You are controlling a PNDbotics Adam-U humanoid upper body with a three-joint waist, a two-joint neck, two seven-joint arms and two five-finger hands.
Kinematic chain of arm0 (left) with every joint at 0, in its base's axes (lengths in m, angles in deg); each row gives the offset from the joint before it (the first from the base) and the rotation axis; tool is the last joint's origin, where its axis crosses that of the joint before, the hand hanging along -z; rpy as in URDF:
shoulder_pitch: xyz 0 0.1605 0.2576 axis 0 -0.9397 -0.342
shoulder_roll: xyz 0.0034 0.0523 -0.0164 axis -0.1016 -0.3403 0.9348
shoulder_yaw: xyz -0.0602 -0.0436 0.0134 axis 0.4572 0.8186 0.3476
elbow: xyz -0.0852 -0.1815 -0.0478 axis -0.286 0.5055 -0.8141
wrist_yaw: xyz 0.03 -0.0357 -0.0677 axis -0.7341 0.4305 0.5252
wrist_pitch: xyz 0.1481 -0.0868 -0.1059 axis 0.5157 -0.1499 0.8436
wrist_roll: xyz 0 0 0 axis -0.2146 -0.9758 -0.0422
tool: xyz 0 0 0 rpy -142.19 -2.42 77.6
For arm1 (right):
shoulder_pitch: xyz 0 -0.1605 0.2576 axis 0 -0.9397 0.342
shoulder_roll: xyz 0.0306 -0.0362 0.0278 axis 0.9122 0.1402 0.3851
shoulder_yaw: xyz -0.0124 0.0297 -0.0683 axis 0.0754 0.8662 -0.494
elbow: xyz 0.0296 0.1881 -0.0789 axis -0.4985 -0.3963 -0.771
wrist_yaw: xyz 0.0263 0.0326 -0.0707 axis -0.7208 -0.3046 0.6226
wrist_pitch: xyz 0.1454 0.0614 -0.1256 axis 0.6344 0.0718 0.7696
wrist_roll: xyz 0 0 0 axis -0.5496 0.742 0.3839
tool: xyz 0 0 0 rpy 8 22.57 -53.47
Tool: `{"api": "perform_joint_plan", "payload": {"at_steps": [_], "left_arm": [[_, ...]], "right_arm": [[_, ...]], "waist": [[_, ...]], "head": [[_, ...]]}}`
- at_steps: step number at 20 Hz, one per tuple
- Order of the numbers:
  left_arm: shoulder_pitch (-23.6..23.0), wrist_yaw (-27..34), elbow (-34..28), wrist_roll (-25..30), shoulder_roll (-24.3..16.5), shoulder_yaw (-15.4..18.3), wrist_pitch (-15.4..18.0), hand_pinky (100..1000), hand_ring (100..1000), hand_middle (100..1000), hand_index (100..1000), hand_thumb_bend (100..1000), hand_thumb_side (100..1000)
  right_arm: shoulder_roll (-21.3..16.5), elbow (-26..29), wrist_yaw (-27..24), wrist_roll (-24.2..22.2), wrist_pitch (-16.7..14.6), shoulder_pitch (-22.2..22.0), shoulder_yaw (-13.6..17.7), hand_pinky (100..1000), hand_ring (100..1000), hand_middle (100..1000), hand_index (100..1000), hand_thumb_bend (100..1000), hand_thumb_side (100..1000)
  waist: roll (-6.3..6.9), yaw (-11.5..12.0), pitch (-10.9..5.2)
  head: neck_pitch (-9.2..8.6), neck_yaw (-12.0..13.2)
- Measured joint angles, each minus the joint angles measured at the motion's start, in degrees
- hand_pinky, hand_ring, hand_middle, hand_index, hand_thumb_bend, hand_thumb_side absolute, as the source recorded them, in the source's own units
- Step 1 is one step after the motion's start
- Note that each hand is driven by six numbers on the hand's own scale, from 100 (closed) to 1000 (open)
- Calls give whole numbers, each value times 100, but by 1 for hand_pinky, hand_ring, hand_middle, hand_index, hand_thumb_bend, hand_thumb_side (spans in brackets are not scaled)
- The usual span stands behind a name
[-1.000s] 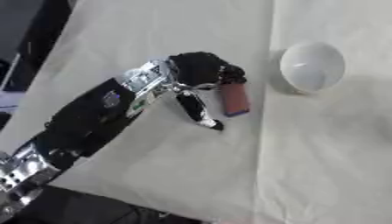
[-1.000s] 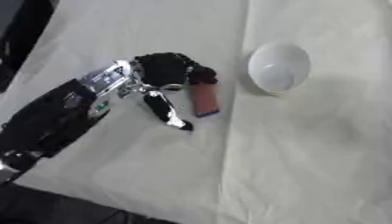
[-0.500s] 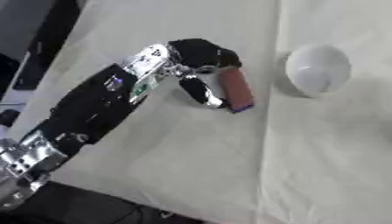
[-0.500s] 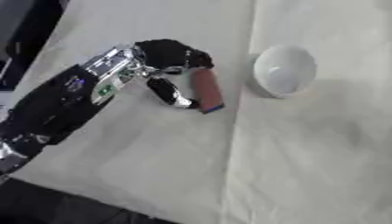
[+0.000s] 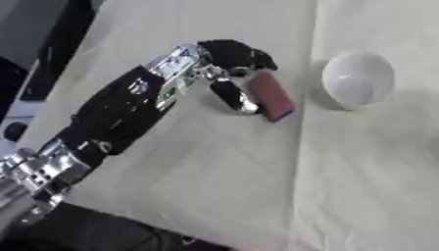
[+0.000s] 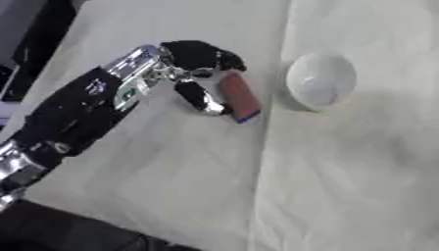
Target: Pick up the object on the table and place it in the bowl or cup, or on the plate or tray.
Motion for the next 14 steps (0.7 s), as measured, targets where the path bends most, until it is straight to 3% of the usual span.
{"api": "perform_joint_plan", "payload": {"at_steps": [1, 2, 14], "left_arm": [[0, -16, -17, -20, -1, -22, 35, 735, 844, 922, 997, 440, 858], [0, -36, -64, -44, -6, -40, 80, 747, 851, 926, 996, 503, 838], [-83, -891, -941, -431, -414, -314, 635, 777, 869, 925, 987, 643, 823]], "right_arm": [[-1, 0, 0, -1, -1, 0, 0, 163, 316, 465, 714, 100, 594], [-1, 0, 0, -1, -1, 0, 0, 163, 316, 464, 713, 100, 593], [-47, 0, -23, -27, -24, 2, 0, 163, 315, 460, 709, 100, 592]], "waist": [[2, -1, 0], [7, -5, 0], [76, -72, 0]], "head": [[0, -20], [0, -23], [0, -30]]}}
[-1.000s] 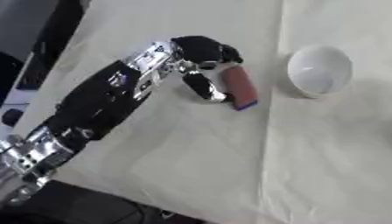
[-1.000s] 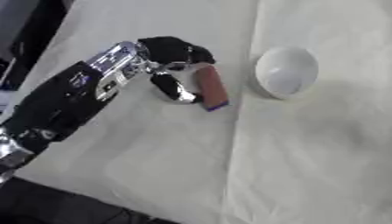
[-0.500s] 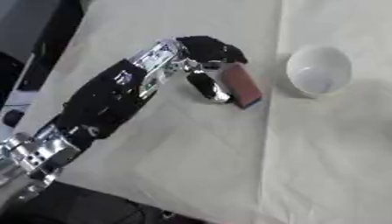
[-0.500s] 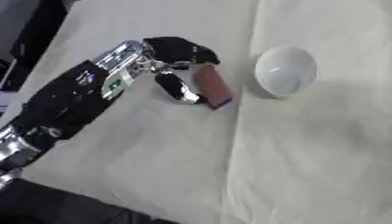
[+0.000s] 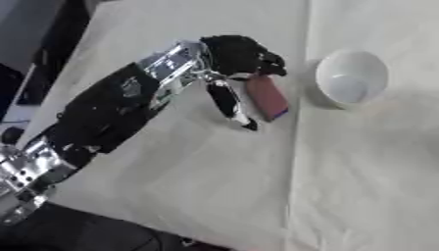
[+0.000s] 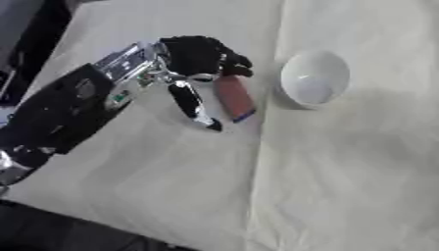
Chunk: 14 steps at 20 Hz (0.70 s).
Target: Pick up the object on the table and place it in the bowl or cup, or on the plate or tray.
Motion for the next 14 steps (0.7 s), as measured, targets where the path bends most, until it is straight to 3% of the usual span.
{"api": "perform_joint_plan", "payload": {"at_steps": [7, 8, 14], "left_arm": [[-32, -508, -114, -286, -91, -68, 230, 776, 865, 917, 977, 667, 811], [-32, -551, -114, -322, -102, -68, 253, 775, 861, 907, 968, 674, 772], [36, -610, -49, -452, -118, -66, 374, 747, 830, 866, 937, 626, 741]], "right_arm": [[-1, 0, -11, -3, -3, 22, 0, 163, 314, 459, 708, 100, 592], [-1, 0, -11, -3, -3, 22, 0, 163, 314, 459, 707, 100, 592], [-2, 0, -26, -19, -14, 33, -3, 162, 313, 458, 707, 100, 592]], "waist": [[28, -23, 1], [31, -24, 2], [47, -78, 15]], "head": [[0, -40], [0, -41], [0, -43]]}}
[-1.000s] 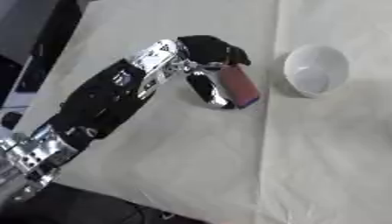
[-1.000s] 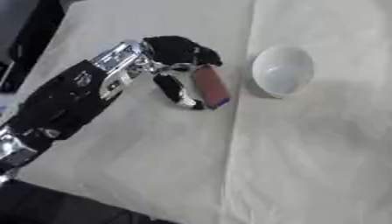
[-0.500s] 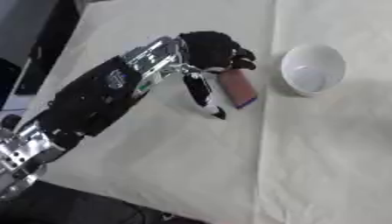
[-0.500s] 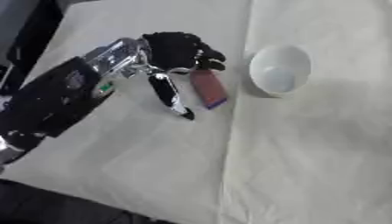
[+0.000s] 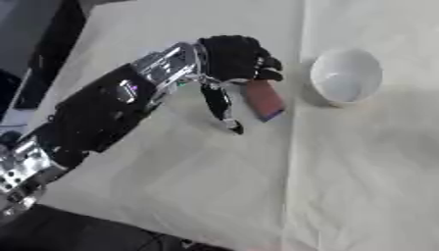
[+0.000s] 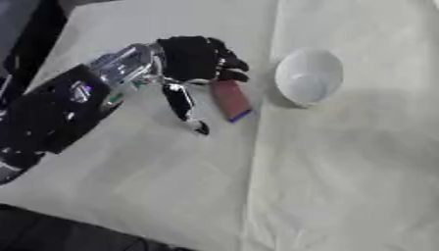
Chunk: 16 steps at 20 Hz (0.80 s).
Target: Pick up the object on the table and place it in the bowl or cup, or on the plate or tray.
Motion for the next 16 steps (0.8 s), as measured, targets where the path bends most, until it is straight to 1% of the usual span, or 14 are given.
{"api": "perform_joint_plan", "payload": {"at_steps": [6, 9, 16], "left_arm": [[131, 288, 160, 109, 40, 80, 208, 737, 822, 850, 928, 609, 755], [177, 537, 269, 247, 52, 162, 346, 740, 824, 849, 929, 609, 756], [248, 988, 483, 640, 107, 268, 586, 728, 815, 833, 924, 565, 738]], "right_arm": [[-1, 0, -3, -10, -9, 42, -14, 162, 313, 458, 706, 100, 592], [-2, 0, -8, -18, -16, 45, -28, 162, 312, 457, 706, 100, 591], [-2, 0, -40, -54, -18, 93, -32, 162, 312, 457, 706, 100, 591]], "waist": [[23, -34, 27], [41, -66, 38], [54, -129, 75]], "head": [[0, 0], [0, -1], [0, -2]]}}
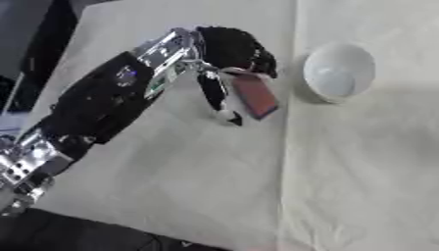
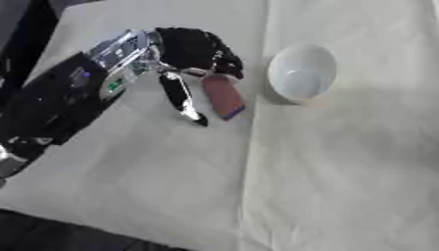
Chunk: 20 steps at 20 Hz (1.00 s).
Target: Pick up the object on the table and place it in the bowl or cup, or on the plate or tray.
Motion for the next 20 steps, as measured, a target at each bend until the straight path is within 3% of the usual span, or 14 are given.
{"api": "perform_joint_plan", "payload": {"at_steps": [7, 13, 20], "left_arm": [[102, 528, 249, 390, 94, 116, 270, 726, 813, 829, 923, 558, 742], [145, 757, 372, 576, 103, 168, 283, 712, 801, 812, 903, 559, 657], [113, 848, 415, 644, 89, 282, 267, 710, 799, 808, 899, 570, 662]], "right_arm": [[3, 0, -19, -28, -19, 55, -17, 162, 312, 457, 707, 100, 590], [6, 0, -57, -52, -41, 109, -35, 162, 312, 457, 707, 100, 591], [66, 0, -65, -76, -72, 254, -67, 167, 317, 460, 705, 100, 592]], "waist": [[10, -82, 64], [12, -147, 121], [14, -334, 203]], "head": [[0, 2], [0, 3], [0, 3]]}}
